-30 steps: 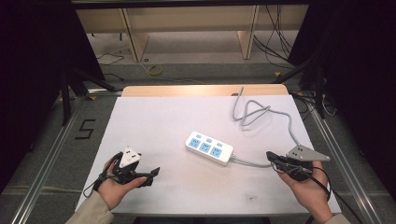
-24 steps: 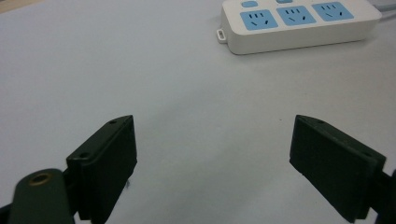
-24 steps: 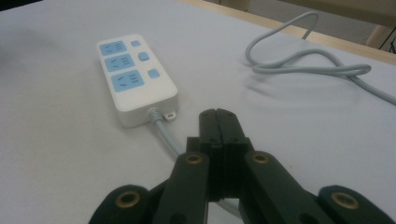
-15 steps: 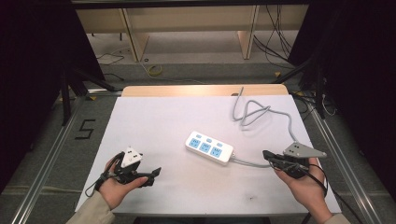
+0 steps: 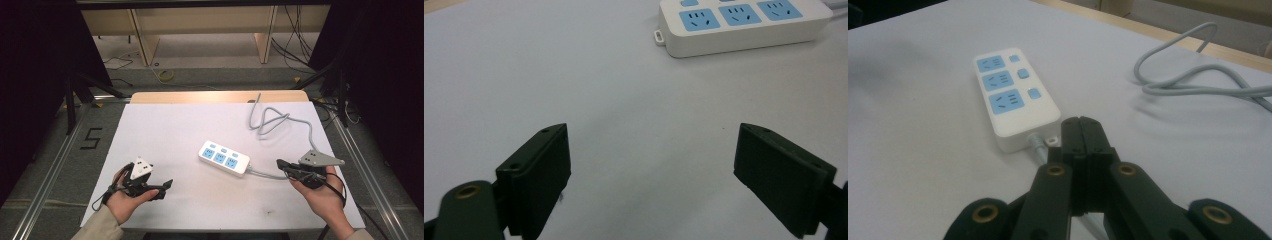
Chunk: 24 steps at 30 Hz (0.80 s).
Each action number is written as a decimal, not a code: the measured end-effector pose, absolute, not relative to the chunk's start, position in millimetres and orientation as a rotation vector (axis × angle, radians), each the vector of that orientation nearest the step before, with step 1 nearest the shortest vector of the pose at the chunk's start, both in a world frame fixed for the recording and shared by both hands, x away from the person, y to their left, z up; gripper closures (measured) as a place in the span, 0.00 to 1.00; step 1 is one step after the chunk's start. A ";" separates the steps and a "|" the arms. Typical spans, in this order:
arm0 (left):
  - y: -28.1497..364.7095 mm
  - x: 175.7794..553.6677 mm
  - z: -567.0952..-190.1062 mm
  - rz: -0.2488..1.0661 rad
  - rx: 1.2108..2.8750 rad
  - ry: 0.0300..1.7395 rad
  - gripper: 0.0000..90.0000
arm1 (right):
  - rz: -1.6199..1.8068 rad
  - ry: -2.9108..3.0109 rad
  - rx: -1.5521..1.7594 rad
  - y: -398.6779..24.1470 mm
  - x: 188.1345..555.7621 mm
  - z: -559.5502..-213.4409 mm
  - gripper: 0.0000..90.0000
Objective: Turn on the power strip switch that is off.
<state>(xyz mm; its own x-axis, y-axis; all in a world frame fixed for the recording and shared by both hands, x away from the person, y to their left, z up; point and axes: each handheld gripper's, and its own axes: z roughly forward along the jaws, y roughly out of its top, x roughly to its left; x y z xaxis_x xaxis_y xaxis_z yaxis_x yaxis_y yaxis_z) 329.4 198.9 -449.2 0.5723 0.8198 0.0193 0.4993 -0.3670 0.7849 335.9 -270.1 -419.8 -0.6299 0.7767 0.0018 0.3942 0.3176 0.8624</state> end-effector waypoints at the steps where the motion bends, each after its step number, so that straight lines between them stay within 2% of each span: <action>1: 198.9 329.4 -449.2 0.534 2.040 1.052 0.16 | 1.246 2.174 1.037 -270.1 335.9 -419.8 1.00; 24: 197.3 329.7 -449.4 0.536 2.043 1.042 0.17 | 1.231 2.200 1.032 -258.0 345.1 -418.0 1.00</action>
<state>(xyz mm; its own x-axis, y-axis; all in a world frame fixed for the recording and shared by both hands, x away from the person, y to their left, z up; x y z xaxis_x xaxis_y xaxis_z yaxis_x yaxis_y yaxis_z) 329.7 197.3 -449.4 0.5779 0.8158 0.0238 0.4936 -0.3726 0.7858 345.1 -258.0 -418.0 -0.6392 0.7691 0.0002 0.4023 0.3342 0.8523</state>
